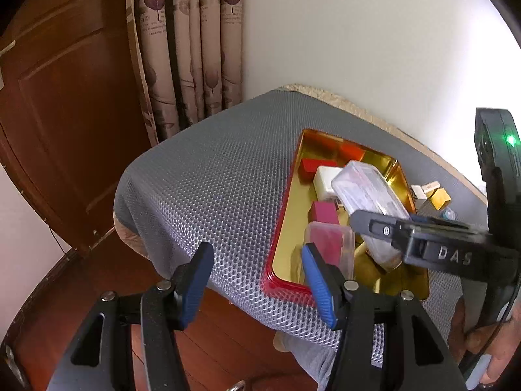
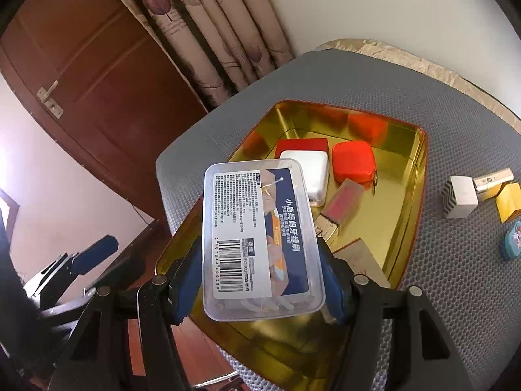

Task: Organize rigid objects
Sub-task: 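Carry the clear blue-label box into the tin and open the right tool, then move the left tool toward the blue keychain tag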

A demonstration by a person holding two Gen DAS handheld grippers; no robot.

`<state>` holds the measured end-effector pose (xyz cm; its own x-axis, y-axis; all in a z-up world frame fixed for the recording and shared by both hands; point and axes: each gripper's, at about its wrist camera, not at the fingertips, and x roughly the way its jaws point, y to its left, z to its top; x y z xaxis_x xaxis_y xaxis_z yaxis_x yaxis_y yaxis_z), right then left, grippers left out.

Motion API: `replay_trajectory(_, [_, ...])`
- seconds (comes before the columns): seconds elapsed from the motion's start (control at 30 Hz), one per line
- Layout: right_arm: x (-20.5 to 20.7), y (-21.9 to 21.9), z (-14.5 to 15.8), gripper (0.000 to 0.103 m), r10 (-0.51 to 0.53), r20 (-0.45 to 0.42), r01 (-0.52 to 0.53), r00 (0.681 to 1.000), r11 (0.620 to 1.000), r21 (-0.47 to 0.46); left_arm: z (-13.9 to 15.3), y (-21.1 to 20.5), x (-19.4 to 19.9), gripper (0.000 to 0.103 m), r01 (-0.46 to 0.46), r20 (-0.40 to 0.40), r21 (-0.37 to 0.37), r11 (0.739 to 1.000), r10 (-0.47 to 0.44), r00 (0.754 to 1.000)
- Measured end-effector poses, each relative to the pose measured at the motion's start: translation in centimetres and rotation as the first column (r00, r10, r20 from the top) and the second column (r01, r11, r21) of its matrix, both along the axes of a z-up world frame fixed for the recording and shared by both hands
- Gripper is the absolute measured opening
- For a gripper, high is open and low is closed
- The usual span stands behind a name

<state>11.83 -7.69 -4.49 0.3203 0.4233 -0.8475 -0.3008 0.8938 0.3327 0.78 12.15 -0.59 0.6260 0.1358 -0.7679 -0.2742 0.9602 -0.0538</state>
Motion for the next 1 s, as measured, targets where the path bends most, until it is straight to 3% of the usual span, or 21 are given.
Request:
replay_trajectory(0.2, [0.1,-1.6,0.7,0.065,-0.048,0.015,0.046,0.999,0.996,0.075,-0.2,0.0,0.0,0.058,-0.015,-0.006,0.005,1.000,0.015,1.000])
replay_trajectory(0.33, [-1.3,-4.6,2.8,0.071,-0.109,0.084,0.099,0.990,0.988,0.122,-0.4,0.1,0.1,0.058,-0.015,-0.018,-0.005,1.000,0.015,1.000])
replay_trajectory(0.4, [-2.5,-6.4,3.4,0.076,-0.139,0.122,0.128,0.983,0.988,0.088,-0.5,0.0,0.1,0.058,-0.016,-0.024,-0.008,1.000,0.015,1.000])
replay_trajectory(0.5, [-5.1,-10.2,3.6,0.081,-0.197,0.224,0.218,0.955,0.973,-0.078,-0.5,-0.1,0.0,0.058,-0.016,-0.021,-0.007,1.000,0.016,1.000])
replay_trajectory(0.6, [-7.2,-14.7,2.1,0.081,-0.254,0.301,0.345,0.919,0.887,-0.306,-0.3,-0.4,-0.2,0.058,-0.017,-0.008,0.007,1.000,0.017,1.000])
replay_trajectory(0.7, [-9.0,-20.4,0.3,0.081,-0.330,0.329,0.451,0.885,0.786,-0.423,0.1,-1.0,-0.5,0.058,-0.009,0.013,0.029,1.000,0.009,1.000])
replay_trajectory(0.87, [-11.4,-28.4,-1.3,0.085,-0.477,0.336,0.583,0.812,0.652,-0.485,1.4,-3.4,-1.6,0.058,0.037,0.096,0.124,0.992,-0.049,0.994])
replay_trajectory(1.0, [-13.2,-32.5,-1.4,0.093,-0.603,0.300,0.672,0.739,0.635,-0.381,2.6,-7.0,-2.4,0.058,0.141,0.129,0.149,0.979,-0.161,0.978])
